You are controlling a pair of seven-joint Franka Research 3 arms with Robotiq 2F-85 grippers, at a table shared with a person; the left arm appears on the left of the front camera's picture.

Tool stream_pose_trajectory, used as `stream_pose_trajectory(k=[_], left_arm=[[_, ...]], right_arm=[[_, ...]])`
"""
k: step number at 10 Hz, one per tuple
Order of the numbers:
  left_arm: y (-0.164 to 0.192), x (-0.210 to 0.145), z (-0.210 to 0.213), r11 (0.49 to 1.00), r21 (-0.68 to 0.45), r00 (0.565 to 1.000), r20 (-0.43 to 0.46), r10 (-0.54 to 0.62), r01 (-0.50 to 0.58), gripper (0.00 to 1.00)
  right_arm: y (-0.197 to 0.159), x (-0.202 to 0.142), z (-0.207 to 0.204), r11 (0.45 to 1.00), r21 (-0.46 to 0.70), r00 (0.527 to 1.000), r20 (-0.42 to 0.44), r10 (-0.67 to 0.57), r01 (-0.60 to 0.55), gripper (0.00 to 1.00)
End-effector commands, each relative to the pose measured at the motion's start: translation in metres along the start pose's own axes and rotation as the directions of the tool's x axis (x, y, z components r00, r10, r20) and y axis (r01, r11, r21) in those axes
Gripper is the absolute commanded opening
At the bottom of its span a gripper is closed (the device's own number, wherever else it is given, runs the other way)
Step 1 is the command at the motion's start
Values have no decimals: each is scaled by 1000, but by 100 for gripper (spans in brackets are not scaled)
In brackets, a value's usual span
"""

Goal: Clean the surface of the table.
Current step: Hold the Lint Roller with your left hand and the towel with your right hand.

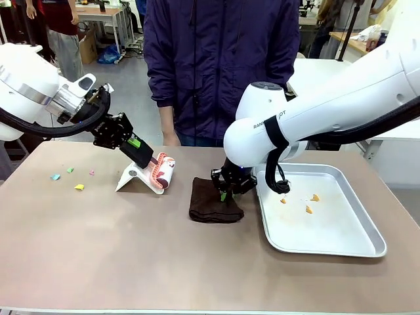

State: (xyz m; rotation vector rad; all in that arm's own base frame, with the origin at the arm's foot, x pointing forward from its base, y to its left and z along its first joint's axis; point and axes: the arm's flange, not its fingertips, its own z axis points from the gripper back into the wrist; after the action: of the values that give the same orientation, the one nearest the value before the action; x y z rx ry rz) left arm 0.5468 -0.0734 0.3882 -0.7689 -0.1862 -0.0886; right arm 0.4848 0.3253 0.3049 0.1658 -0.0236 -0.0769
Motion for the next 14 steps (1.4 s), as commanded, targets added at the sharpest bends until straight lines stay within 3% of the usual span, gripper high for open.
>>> stream_pose_trajectory(k=[1,6,8,9,10,12,14], left_arm=[[-1,1,-3,1000,-25,999,35,-14,14,0],[-4,0,-1,999,-47,999,28,-19,20,0],[-8,-4,14,993,-110,999,25,-28,30,0],[-11,-9,33,985,-166,998,40,-41,47,0],[-14,-15,51,974,-215,997,53,-53,64,0],[-13,-32,84,959,-275,997,43,-64,73,0],[-11,-58,126,903,-412,993,61,-101,118,0]], right_arm=[[4,2,-8,999,-13,999,-18,-37,37,0],[-3,3,0,998,39,998,-22,-53,54,0],[-19,4,19,982,168,996,-45,-76,82,0],[-35,4,36,949,300,994,-71,-80,98,0],[-49,2,49,895,435,993,-95,-70,104,0],[-76,0,69,726,677,990,-141,-28,117,0],[-99,-8,83,551,829,980,-176,96,95,0]])
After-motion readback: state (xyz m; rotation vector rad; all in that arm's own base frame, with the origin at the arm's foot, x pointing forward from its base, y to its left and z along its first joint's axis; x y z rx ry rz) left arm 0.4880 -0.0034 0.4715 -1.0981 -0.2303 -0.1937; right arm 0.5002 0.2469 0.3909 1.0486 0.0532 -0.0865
